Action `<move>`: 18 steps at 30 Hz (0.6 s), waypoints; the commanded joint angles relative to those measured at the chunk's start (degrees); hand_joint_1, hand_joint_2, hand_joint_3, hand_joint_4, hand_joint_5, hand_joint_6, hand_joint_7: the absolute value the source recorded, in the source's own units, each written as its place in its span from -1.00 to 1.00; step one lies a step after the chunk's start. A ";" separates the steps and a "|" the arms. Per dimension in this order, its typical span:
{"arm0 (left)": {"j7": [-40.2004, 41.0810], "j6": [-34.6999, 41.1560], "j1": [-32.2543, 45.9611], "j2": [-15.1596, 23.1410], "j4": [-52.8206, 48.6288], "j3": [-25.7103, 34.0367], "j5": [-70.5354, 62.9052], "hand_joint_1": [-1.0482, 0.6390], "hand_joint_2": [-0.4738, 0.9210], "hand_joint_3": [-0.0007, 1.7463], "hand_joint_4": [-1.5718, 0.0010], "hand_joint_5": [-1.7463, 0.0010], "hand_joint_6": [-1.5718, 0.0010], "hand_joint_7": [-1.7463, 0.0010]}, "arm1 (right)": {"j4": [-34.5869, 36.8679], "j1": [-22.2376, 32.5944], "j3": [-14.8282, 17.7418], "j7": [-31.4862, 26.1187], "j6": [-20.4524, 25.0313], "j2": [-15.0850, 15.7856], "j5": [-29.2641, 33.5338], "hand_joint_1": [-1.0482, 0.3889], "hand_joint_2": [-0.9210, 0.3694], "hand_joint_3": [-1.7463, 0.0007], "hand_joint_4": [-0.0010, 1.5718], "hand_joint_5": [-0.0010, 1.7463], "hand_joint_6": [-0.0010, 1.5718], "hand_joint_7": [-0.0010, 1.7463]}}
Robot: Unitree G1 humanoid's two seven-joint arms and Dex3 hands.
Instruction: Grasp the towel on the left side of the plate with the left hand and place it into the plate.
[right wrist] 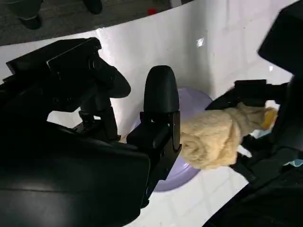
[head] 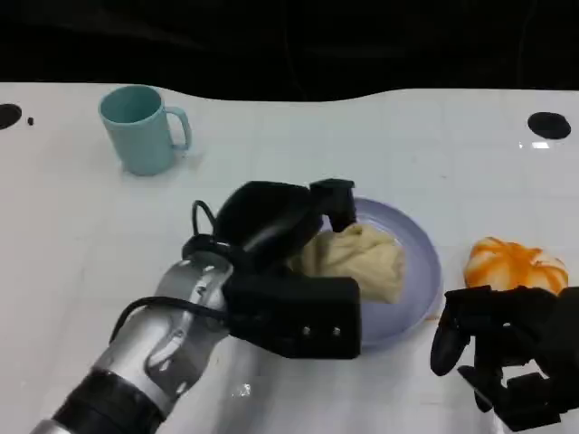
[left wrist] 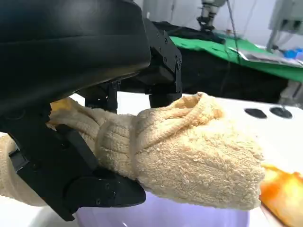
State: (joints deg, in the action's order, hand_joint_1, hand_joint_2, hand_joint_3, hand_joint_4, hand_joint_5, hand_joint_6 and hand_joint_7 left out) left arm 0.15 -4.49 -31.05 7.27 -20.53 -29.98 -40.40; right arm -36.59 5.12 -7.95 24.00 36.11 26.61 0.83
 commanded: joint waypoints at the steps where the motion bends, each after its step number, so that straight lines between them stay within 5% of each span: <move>1: -1.14 -0.05 -1.45 -0.46 -1.69 -0.24 0.12 0.01 0.40 0.14 -0.14 -1.00 0.12 -0.77 | -0.10 0.04 0.18 0.21 -0.26 0.69 0.09 0.51 -0.57 -0.12 -0.13 0.94 -0.16 0.69; 3: -2.74 0.16 -1.47 -0.73 -1.65 -0.09 0.88 0.01 0.45 0.10 -0.08 -1.00 0.06 -0.56 | -0.09 -0.05 0.05 0.13 -0.22 0.73 0.27 0.50 -0.56 -0.12 -0.13 0.95 -0.16 0.69; 5: -4.48 0.39 -1.53 -0.55 -1.30 -0.25 1.01 0.00 0.67 -0.31 0.17 -0.83 -0.02 0.11 | -0.06 -0.05 -0.01 0.06 -0.41 0.67 0.34 0.50 -0.56 -0.12 -0.13 0.95 -0.16 0.69; 8: -6.97 0.63 -1.62 0.42 -0.17 -0.72 0.04 -0.07 0.95 -0.77 0.35 -0.58 0.01 0.74 | -0.32 -0.10 -0.09 0.08 -0.04 0.80 0.45 0.50 -0.56 -0.12 -0.14 0.94 -0.16 0.68; 9: -7.61 1.02 -1.58 0.75 0.45 -0.93 -0.61 -0.09 0.98 -0.82 0.40 -0.48 0.07 0.83 | -0.42 -0.12 -0.10 0.06 0.13 0.83 0.49 0.50 -0.56 -0.12 -0.14 0.94 -0.16 0.68; 11: -8.63 2.19 -1.29 1.24 1.84 -1.06 -1.53 -0.22 0.99 -0.89 0.60 0.04 0.31 0.96 | -0.44 -0.12 -0.06 0.09 0.19 0.87 0.48 0.50 -0.56 -0.12 -0.14 0.94 -0.16 0.68; 13: -9.28 2.93 -0.88 1.83 3.24 -0.88 -1.96 -0.29 1.00 -0.93 0.72 0.29 0.47 0.99 | -0.45 -0.08 0.03 0.10 0.24 0.82 0.36 0.50 -0.56 -0.12 -0.14 0.95 -0.17 0.68; 18: -11.67 4.81 -0.03 4.19 7.58 0.10 -2.49 -0.43 1.00 -0.96 0.80 0.34 0.59 1.00 | -0.04 -0.06 0.27 0.21 -0.31 0.77 0.04 0.50 -0.56 -0.12 -0.14 0.94 -0.16 0.68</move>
State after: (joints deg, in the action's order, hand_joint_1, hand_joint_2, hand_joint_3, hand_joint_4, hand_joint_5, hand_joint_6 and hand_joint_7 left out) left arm -9.86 -0.83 -31.18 9.60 -15.25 -30.87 -42.54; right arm -36.60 5.08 -8.01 24.01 36.06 26.73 0.83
